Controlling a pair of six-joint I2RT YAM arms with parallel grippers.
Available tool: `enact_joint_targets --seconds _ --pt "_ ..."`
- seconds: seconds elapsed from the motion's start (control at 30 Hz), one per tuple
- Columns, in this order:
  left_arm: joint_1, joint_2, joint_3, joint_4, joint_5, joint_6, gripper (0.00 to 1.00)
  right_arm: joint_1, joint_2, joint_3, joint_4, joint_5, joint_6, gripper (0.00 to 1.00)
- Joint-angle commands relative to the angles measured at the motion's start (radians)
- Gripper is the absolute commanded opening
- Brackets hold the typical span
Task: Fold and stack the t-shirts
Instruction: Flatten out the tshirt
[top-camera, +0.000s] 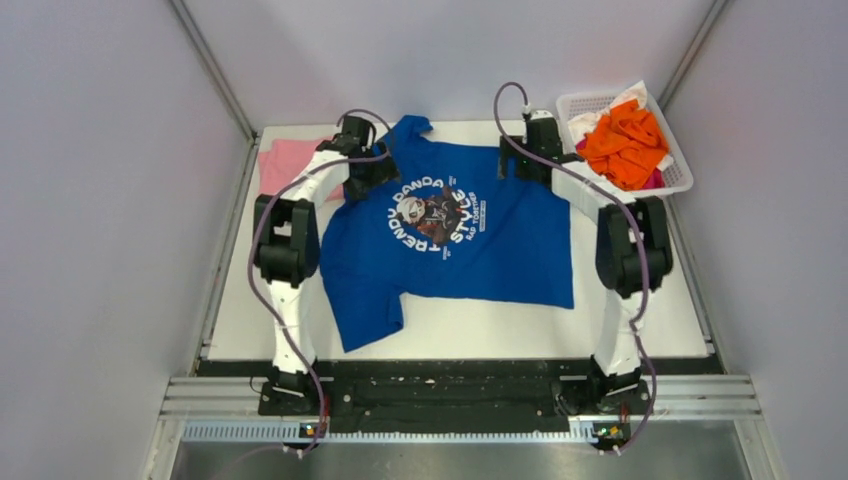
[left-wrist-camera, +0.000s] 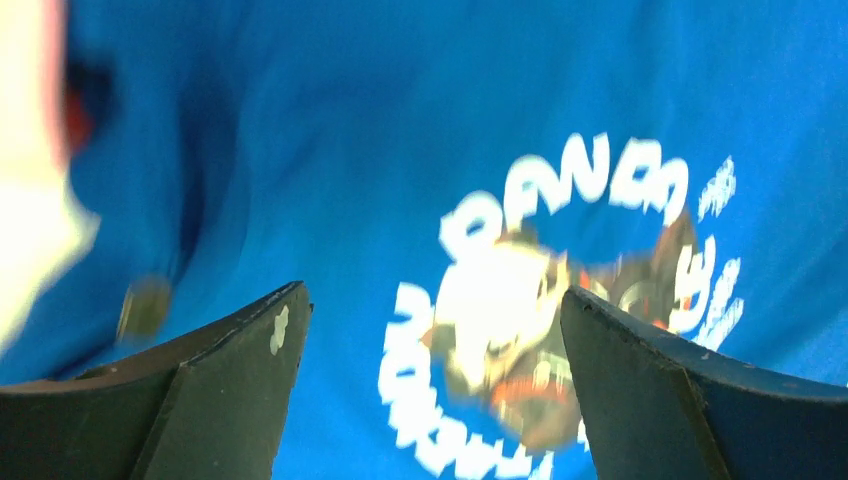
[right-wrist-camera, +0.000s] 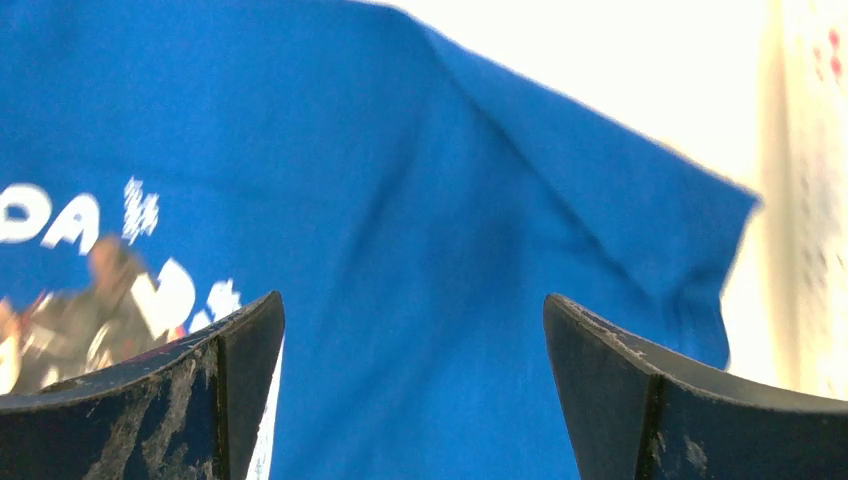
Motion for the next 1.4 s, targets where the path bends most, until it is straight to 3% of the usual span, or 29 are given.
enact_joint_targets --seconds 0.0,0.17,0.27,0.37,0.53,0.73,0.9,1.1,1.2,1.37 --pt "-0.072 -0.425 -0.264 0.008 -0.132 0.018 0.99 0.026 -0.356 -0.264 0.068 -0.014 0.074 0.99" --pt "-0.167 -0.791 -0.727 -0.069 -0.253 -0.121 0.99 0.022 -0.719 -0.682 0.154 0.123 0.25 0.99" --pt "-0.214 -0.947 -0.907 -0.163 -0.281 -0.197 0.99 0.013 -0.874 -0.877 0.198 0.189 0.37 0.99" --pt "-0.278 -1.062 -1.027 -0.295 -0.34 -0.31 0.99 0.008 -0.975 -0.968 0.204 0.204 0.429 0.99" --pt "-0.364 -1.173 -1.2 -0.371 -0.257 -0.424 0.97 0.007 -0.992 -0.965 0.095 0.233 0.444 0.99" --pt "-0.367 -1.182 -1.286 -0.379 -0.253 -0.487 0.82 0.008 -0.937 -0.91 0.011 0.238 0.436 0.99" --pt "-0.367 -1.148 -1.343 -0.271 -0.229 -0.5 0.65 0.007 -0.917 -0.907 0.005 0.236 0.436 0.99" --pt "-0.365 -1.057 -1.334 -0.231 -0.298 -0.544 0.48 0.007 -0.915 -0.909 0.003 0.243 0.436 0.99" --pt "-0.365 -1.046 -1.327 -0.231 -0.313 -0.543 0.35 0.007 -0.918 -0.911 -0.001 0.239 0.437 0.99" --pt "-0.366 -1.052 -1.326 -0.214 -0.348 -0.533 0.06 0.008 -0.935 -0.911 -0.004 0.235 0.441 0.99"
